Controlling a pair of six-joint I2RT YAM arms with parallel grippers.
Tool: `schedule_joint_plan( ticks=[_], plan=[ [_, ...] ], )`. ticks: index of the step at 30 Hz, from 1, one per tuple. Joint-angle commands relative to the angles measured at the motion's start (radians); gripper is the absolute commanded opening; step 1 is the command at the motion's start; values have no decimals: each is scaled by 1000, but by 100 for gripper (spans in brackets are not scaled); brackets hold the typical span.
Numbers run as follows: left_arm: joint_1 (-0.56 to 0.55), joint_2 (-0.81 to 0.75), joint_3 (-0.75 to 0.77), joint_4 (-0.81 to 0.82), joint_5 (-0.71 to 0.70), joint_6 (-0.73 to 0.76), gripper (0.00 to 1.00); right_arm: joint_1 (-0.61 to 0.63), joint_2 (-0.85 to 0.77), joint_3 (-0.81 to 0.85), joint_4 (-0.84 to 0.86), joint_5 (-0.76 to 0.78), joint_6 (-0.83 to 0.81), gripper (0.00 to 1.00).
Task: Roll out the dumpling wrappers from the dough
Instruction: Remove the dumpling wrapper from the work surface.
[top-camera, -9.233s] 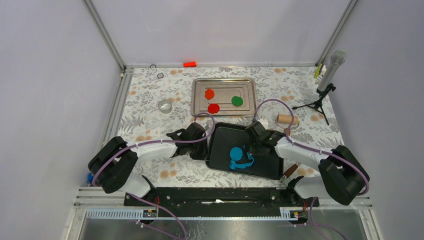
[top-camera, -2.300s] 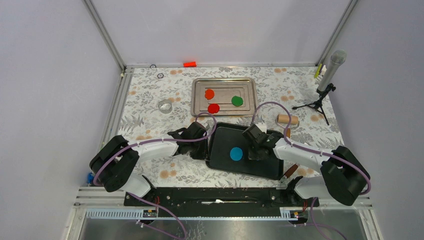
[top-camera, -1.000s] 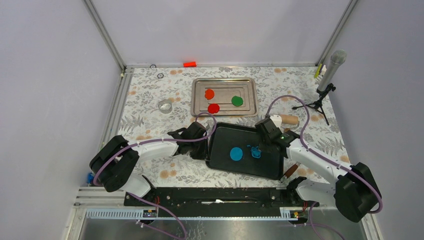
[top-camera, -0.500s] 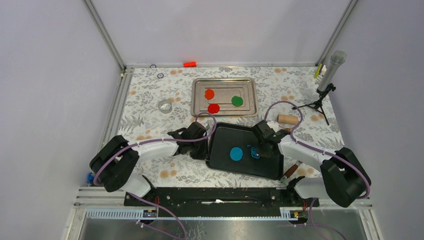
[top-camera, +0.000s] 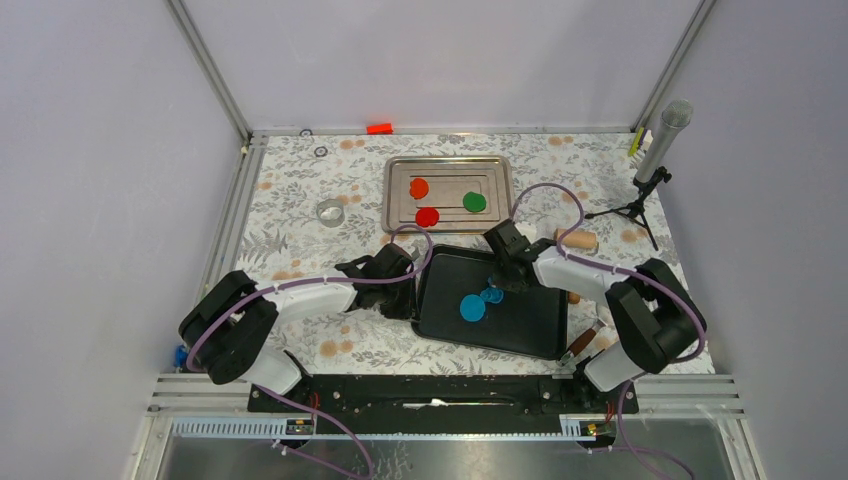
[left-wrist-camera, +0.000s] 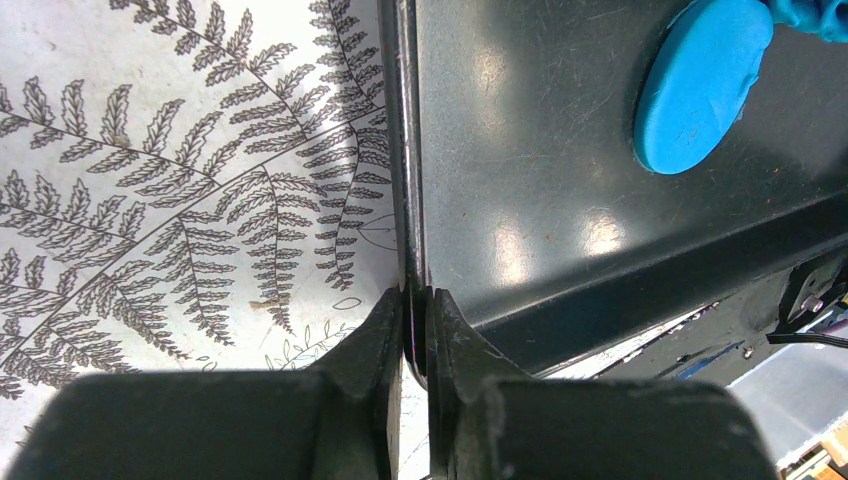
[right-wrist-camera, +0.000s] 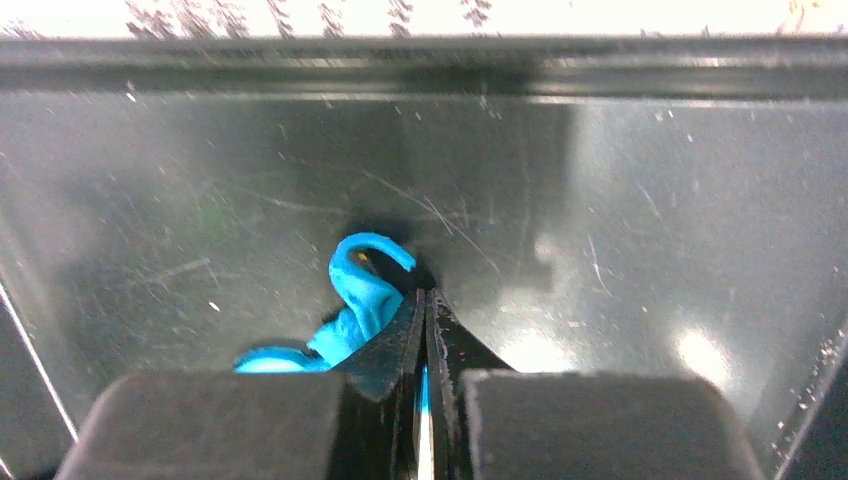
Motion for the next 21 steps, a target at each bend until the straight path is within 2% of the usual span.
schedule_joint_plan(
  ticks=[1, 8, 14, 18, 21],
  plan=[
    [-9, 9, -33, -124, -34, 56, 0, -5, 58, 71, 24, 73, 17, 2],
    [-9, 8, -29, -125, -33, 57, 0, -24, 44, 111, 17, 98, -24, 2],
    [-9, 10, -37, -113, -27, 57, 0, -23, -146, -19, -13, 84, -10, 3],
    [-7, 28, -32, -107, -24, 59, 0, -22, -338, -155, -1, -26, 47, 3],
    [-9, 29, -32, -103, -20, 57, 0, -22, -416, -246, 11, -146, 88, 3]
  ],
)
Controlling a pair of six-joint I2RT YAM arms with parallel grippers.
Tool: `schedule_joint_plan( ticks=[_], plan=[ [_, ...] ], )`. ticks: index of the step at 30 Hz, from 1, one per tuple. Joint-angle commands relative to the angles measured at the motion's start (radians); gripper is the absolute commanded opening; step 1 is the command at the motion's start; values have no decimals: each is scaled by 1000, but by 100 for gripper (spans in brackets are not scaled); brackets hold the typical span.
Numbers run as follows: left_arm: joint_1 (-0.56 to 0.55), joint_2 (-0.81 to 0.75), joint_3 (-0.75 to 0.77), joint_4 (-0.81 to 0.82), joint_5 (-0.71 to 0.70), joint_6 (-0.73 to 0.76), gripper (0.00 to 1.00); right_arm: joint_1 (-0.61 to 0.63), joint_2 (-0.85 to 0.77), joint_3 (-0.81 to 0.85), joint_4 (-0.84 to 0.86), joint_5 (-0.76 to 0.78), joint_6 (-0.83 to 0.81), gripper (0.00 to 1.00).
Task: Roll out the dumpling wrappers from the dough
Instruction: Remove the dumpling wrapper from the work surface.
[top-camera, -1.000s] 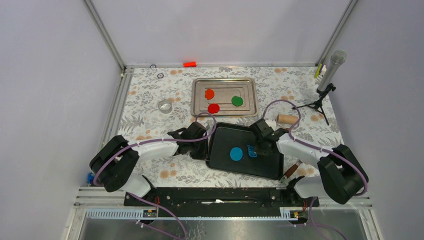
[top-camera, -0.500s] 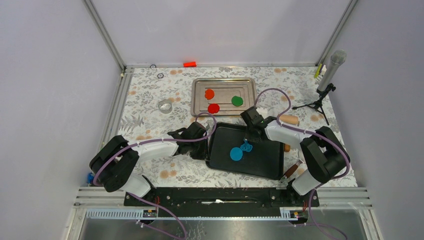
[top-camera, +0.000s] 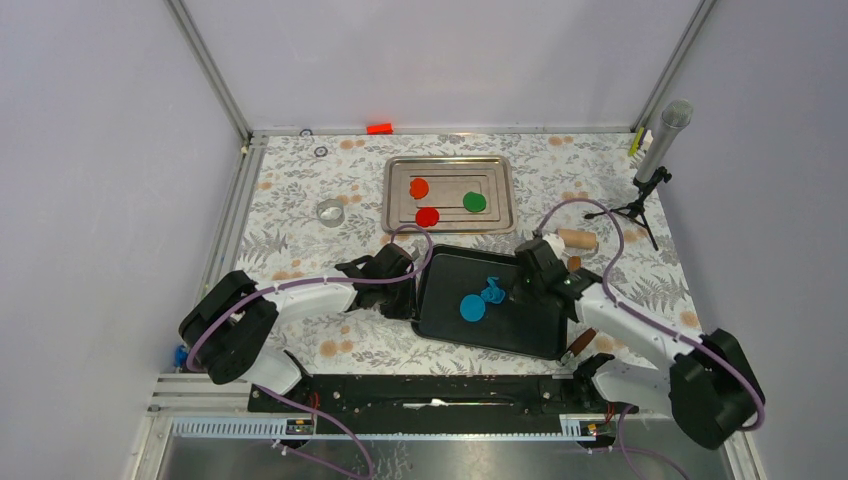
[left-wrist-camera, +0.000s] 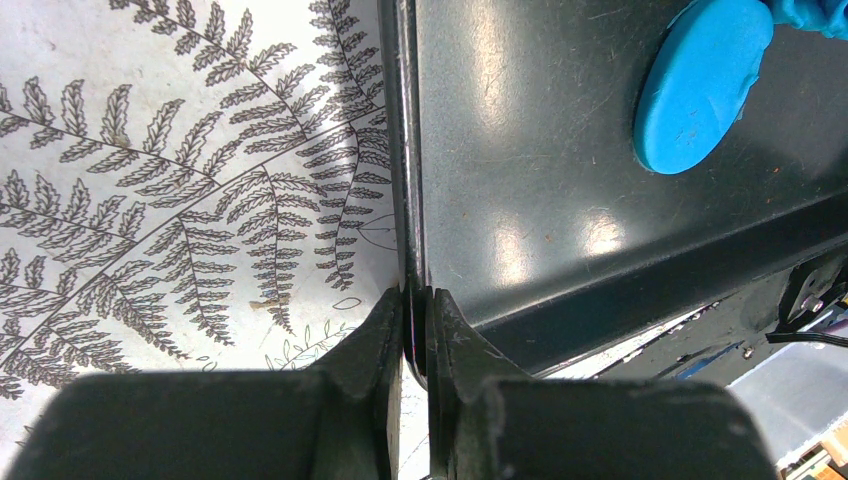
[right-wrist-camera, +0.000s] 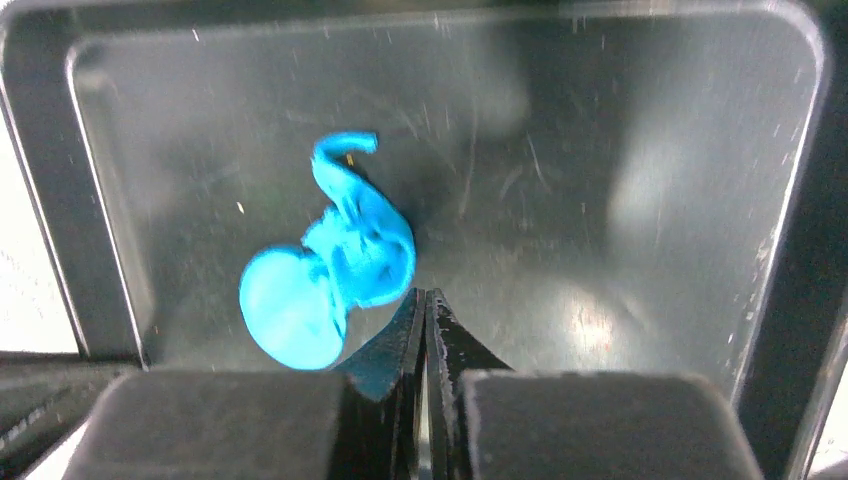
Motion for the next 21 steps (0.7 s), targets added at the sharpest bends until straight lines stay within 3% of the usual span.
schedule_joint_plan(
  ticks=[1, 6, 11, 21],
  plan=[
    [-9, 28, -33, -103, -21, 56, 0, -3, -93, -107, -1, -173, 78, 2],
    [-9, 33, -36, -104, -24, 52, 0, -1, -83, -163, 65, -254, 90, 1],
    [-9, 27, -50, -101, -27, 42, 0, -1, 26, -144, 143, -264, 70, 0],
    [-9, 11, -63, -105, -32, 35, 0, -2, 235, 23, 220, 5, 23, 0]
  ],
)
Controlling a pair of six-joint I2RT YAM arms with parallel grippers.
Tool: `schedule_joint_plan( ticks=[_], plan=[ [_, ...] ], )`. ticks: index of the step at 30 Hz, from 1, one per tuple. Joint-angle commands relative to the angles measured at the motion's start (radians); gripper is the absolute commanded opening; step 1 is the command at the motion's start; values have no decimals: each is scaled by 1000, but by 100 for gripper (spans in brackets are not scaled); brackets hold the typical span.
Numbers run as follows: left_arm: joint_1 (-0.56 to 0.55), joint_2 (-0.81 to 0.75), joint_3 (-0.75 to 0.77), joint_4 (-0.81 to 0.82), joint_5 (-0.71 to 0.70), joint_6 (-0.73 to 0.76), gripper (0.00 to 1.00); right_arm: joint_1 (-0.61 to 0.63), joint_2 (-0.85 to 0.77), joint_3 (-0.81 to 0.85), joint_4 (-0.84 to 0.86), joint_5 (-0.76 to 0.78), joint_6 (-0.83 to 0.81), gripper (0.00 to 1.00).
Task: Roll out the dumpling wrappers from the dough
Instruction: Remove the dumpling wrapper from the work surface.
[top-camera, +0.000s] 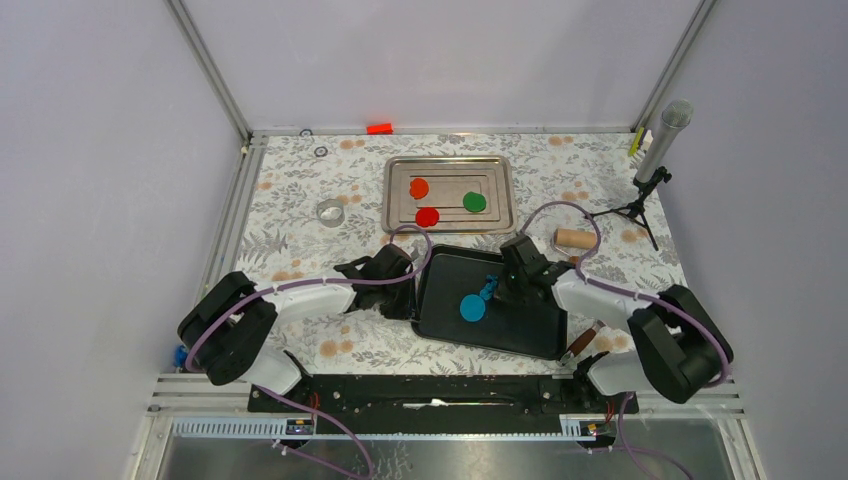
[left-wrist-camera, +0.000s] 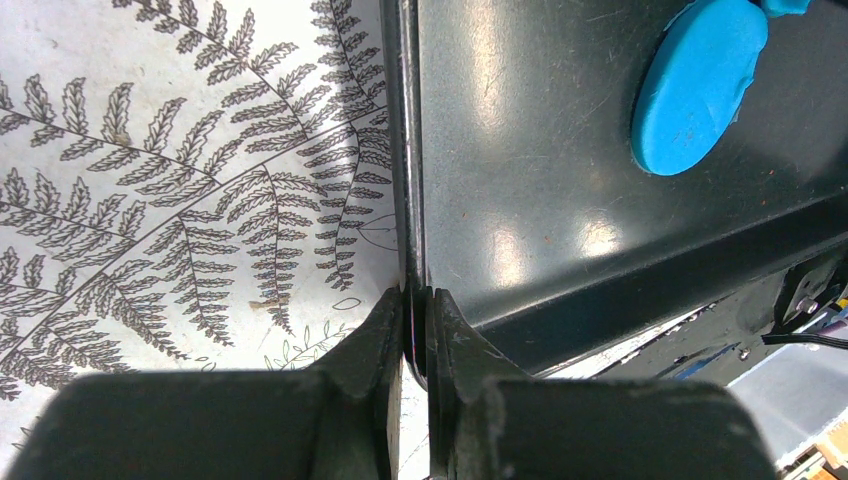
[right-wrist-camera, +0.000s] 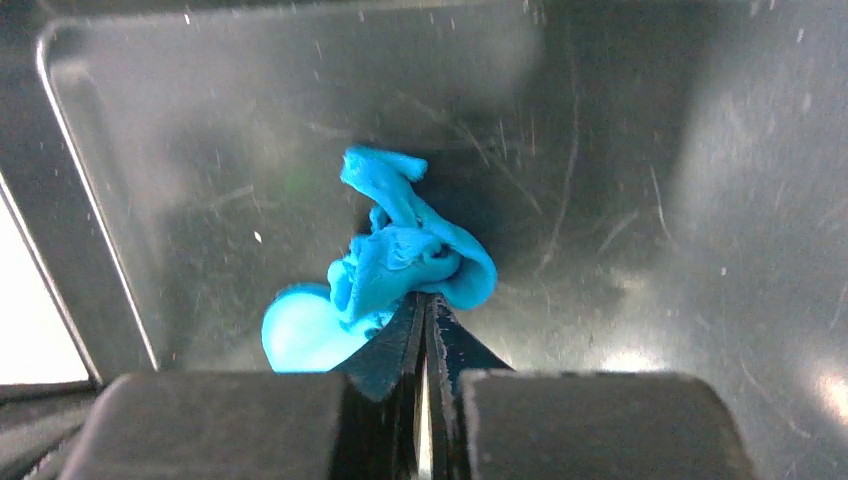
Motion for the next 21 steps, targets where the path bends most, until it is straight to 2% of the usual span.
schedule_joint_plan(
  ticks=[1, 5, 11, 21],
  plan=[
    [-9, 15, -50, -123, -32, 45, 0, -4, 102, 106, 40, 177, -52, 1],
    [-9, 0, -47, -129, -34, 46, 0, -10, 183, 208, 12, 189, -76, 0],
    [-9, -33, -46, -133, -33, 42, 0, -11, 128, 233, -18, 189, -106, 1],
    [-9, -44, -15, -142, -38, 50, 0, -19, -56, 180, -215, 219, -162, 17]
  ],
)
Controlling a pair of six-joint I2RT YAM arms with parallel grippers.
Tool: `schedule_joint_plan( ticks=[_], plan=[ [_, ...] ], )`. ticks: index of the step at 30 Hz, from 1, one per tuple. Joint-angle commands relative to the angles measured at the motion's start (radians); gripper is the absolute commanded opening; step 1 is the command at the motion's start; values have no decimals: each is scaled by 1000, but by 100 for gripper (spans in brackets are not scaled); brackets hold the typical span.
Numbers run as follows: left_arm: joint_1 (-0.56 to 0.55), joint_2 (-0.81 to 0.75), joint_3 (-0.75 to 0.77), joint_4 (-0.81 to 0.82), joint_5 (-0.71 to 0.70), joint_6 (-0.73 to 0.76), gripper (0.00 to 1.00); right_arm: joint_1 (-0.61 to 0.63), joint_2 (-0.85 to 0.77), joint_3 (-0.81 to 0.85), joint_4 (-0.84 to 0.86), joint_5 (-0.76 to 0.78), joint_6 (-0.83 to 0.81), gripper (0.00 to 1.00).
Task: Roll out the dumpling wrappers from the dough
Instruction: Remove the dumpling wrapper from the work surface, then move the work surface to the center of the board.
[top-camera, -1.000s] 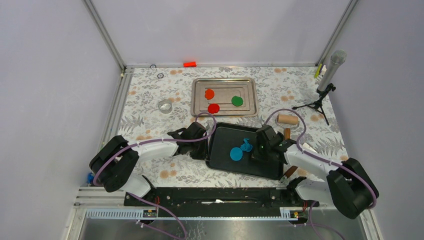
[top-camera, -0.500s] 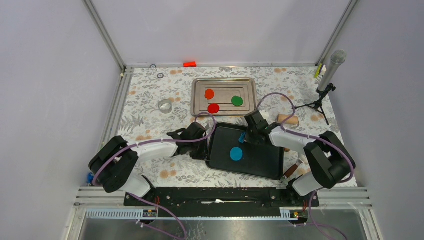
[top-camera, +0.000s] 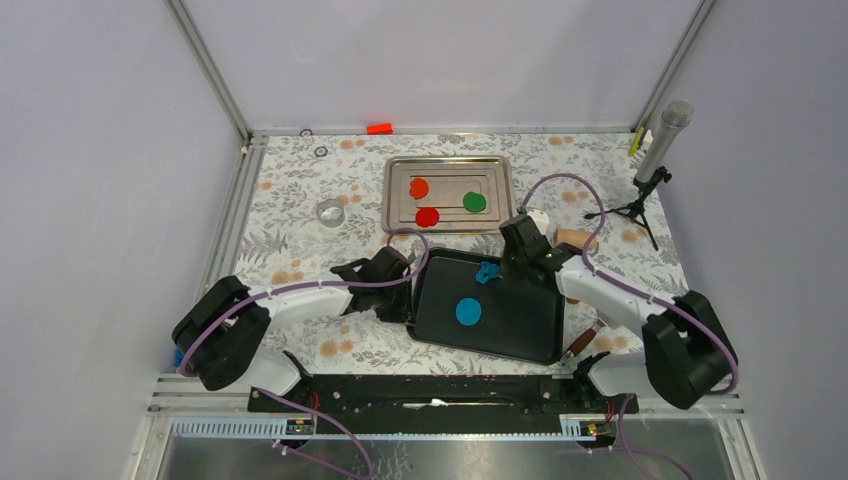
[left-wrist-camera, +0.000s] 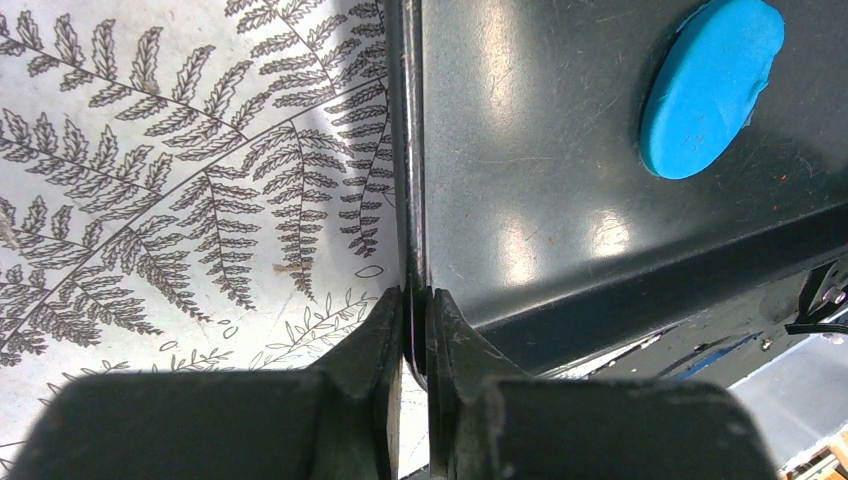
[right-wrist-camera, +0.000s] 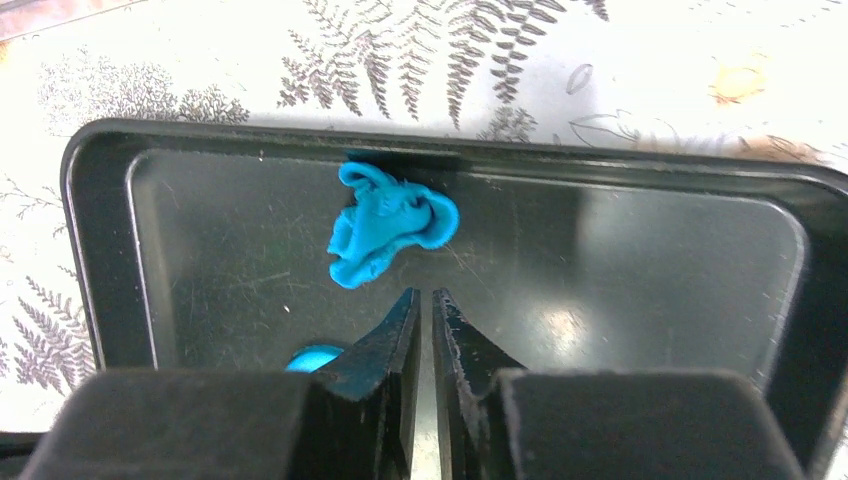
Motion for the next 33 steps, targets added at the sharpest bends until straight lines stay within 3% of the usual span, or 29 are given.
schedule_joint_plan(
  ticks=[1, 7, 9, 10, 17, 20, 21, 29, 33],
  plan=[
    [-7, -11, -1, -93, -23, 40, 0, -12, -114, -28, -118, 58, -27, 18],
    [-4, -37, 19, -119, -73, 21, 0, -35, -285, -29, -290, 145, -12, 31],
    [2, -42, 19, -119, -101, -3, 0, -77, -319, -20, -346, 158, -12, 54],
    [9, -46, 16, -119, -116, -20, 0, -111, -327, -19, -366, 149, -12, 59],
    [107, -150, -62, -127, -190, -135, 0, -337, -344, -17, -497, 84, 58, 68],
    [130, -221, -94, -127, -202, -146, 0, -377, -385, -30, -561, 111, 138, 77],
    [132, -235, -101, -121, -190, -138, 0, -385, -403, -40, -578, 123, 166, 84],
    [134, -199, -60, -158, -97, -30, 0, -394, -448, -147, -677, 121, 467, 85],
    [133, -229, -30, -202, -94, -10, 13, -394, -425, -136, -747, 200, 551, 91]
  ],
)
